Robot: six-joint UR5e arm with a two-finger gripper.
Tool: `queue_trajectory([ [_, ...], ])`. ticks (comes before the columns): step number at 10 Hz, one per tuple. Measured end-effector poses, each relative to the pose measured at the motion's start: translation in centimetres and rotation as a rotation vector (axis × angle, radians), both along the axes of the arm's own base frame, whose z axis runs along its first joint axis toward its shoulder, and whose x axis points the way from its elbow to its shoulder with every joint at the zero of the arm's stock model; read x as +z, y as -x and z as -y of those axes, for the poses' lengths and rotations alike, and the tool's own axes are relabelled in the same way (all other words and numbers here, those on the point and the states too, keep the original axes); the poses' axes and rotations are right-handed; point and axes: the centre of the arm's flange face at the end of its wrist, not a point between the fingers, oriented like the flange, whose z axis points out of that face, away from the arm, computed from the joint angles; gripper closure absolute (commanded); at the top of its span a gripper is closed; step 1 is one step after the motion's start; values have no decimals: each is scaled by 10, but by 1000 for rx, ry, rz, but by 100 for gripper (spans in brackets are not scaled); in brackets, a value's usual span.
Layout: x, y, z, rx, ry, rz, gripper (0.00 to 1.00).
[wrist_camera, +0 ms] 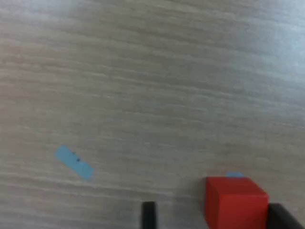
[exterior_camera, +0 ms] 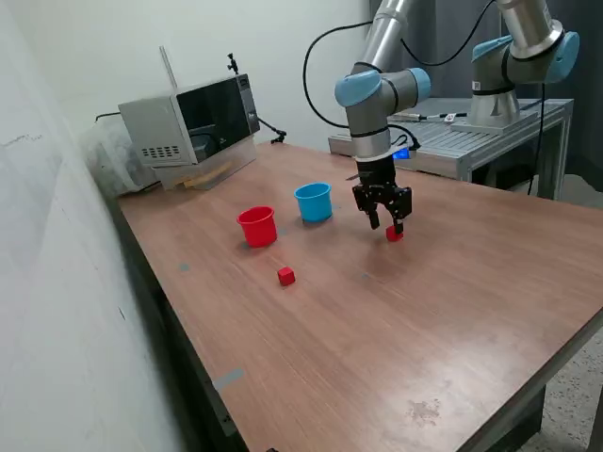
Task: Place red objects in the red bin, and blue objects in the blue bin.
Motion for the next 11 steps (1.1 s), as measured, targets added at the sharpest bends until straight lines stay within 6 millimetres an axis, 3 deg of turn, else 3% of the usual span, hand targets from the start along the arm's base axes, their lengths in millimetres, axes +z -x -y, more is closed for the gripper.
queue_trajectory([
  [4, -1, -4, 6, 13, 1, 12, 100],
  [6, 18, 2, 9, 22, -5, 4, 100],
  [7, 54, 11, 8, 21, -7, -22, 100],
  [9, 149, 27, 4, 17, -11, -105, 100],
  [11, 216, 47, -15, -10, -39, -183, 100],
])
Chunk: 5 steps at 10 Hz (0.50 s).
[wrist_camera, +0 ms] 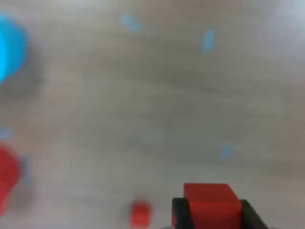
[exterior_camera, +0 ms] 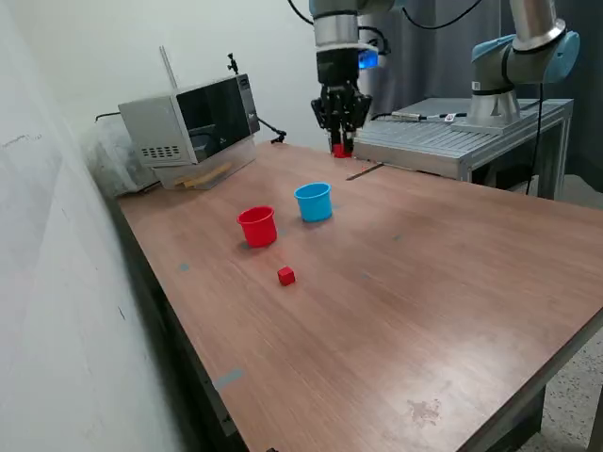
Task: Place red objects in the red bin, and blue objects in the blue bin.
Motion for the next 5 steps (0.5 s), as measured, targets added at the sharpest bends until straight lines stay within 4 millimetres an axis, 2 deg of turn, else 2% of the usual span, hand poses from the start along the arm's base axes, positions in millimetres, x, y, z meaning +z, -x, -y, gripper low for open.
queue_trajectory([
  [1, 19, 14, -20, -30, -13, -33, 100],
  [2, 29, 30, -44, -64, -21, -57, 100],
  [3, 28, 47, -71, -100, -26, -67, 100],
  [5, -2, 83, -128, -171, -31, -62, 100],
])
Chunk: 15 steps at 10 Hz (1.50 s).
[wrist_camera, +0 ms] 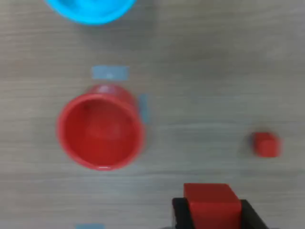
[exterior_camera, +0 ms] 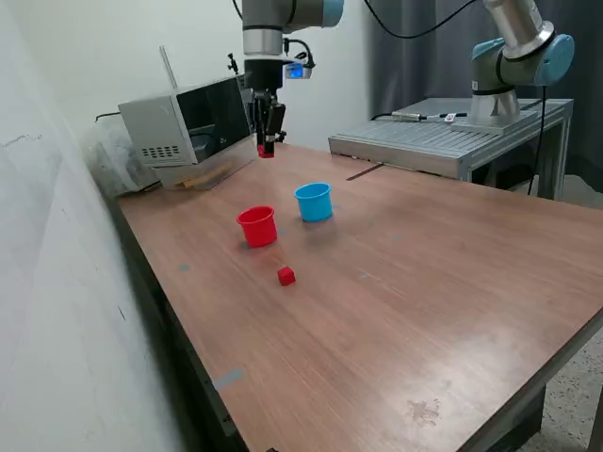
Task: Place red objects in the red bin, and blue objects in the blue bin.
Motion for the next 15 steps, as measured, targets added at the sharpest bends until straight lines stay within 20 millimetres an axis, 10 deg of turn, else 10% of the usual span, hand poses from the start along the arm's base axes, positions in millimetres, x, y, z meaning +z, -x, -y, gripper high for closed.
queue_trajectory([
  [3, -57, 28, -51, -58, 2, 16, 100],
  [7, -95, 34, -65, -73, 4, 32, 100],
  [8, -97, 34, -65, -74, 3, 32, 0],
  [15, -76, 25, -70, -82, -25, 15, 0],
])
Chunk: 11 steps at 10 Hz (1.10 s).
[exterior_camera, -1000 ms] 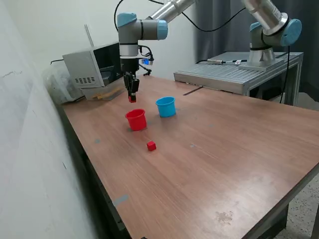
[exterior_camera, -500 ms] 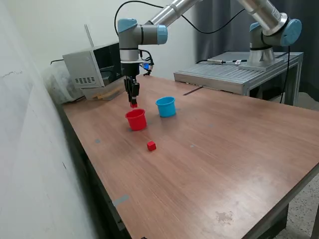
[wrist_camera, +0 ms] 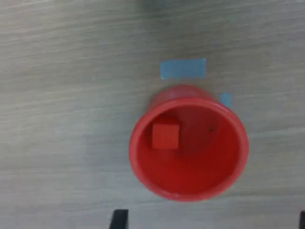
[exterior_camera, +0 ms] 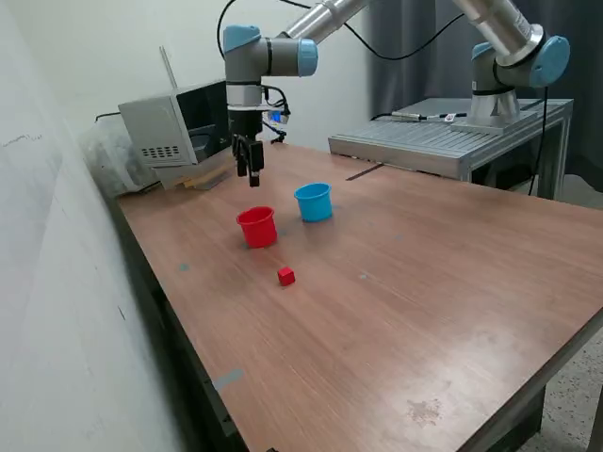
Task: Place red objects in the red bin, and blue objects in the blue bin.
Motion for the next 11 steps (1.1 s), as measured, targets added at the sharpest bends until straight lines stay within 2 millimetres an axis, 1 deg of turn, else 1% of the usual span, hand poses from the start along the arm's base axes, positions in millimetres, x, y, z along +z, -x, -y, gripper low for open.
queue_trajectory([
  [1, 19, -8, 10, 9, -6, -20, 0],
  [2, 40, -16, 28, 30, -10, -45, 0],
  [5, 102, -46, 104, 128, 7, -115, 0],
  [7, 134, -73, 148, 188, 23, -147, 0],
  [8, 147, -87, 161, 206, 26, -159, 0],
  [9, 155, -97, 169, 217, 29, -166, 0],
  [11, 160, -110, 184, 241, 53, -168, 0],
])
